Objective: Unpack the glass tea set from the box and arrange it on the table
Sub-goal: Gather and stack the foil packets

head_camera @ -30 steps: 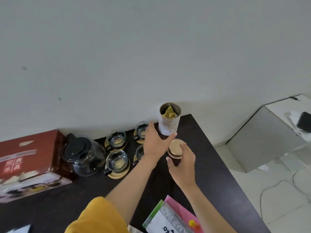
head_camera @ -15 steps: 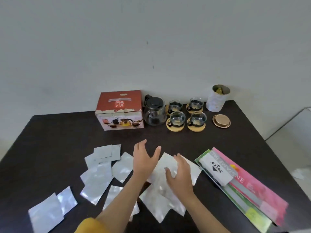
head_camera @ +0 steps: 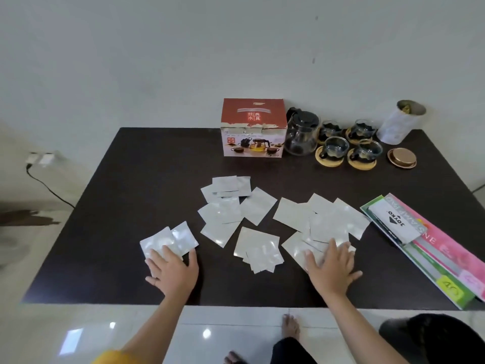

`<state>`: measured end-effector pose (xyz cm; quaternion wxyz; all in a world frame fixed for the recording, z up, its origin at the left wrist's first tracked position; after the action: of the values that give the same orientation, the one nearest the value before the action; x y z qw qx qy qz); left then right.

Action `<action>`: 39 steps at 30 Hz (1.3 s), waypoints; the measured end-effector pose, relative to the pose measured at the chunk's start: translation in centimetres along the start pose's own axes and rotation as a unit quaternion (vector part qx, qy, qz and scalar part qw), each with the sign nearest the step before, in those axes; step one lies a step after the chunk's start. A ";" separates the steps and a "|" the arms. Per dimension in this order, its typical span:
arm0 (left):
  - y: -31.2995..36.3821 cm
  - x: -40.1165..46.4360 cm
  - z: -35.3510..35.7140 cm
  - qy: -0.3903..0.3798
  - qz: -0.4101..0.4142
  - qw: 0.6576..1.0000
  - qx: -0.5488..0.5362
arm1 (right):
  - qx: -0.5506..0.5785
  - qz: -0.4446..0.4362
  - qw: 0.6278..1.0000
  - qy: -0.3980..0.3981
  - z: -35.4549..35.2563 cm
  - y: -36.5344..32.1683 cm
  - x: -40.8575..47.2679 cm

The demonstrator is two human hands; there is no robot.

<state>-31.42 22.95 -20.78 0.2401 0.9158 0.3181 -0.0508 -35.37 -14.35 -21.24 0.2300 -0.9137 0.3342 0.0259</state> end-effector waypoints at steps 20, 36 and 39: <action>9.4 3.0 3.8 -0.058 0.098 0.991 -0.074 | 0.023 0.039 0.999 0.024 -0.8 -0.8 9.2; 16.4 8.8 5.1 -0.071 0.181 0.981 -0.020 | -0.112 -0.257 0.958 -0.067 5.1 -6.1 -0.9; 16.9 7.7 6.0 -0.098 0.205 0.973 -0.030 | -0.126 -0.250 0.958 -0.059 5.9 -8.8 0.3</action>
<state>-14.67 12.89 -21.09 0.3027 0.9444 0.1003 -0.0805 -29.03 -6.00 -23.01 0.1316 -0.9864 0.0748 0.0635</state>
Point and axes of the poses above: each hand's wrist, its own x-axis towards the middle knuckle, its own z-axis out of the palm, y = z × x, the point moved 5 cm from there along x, towards the middle knuckle
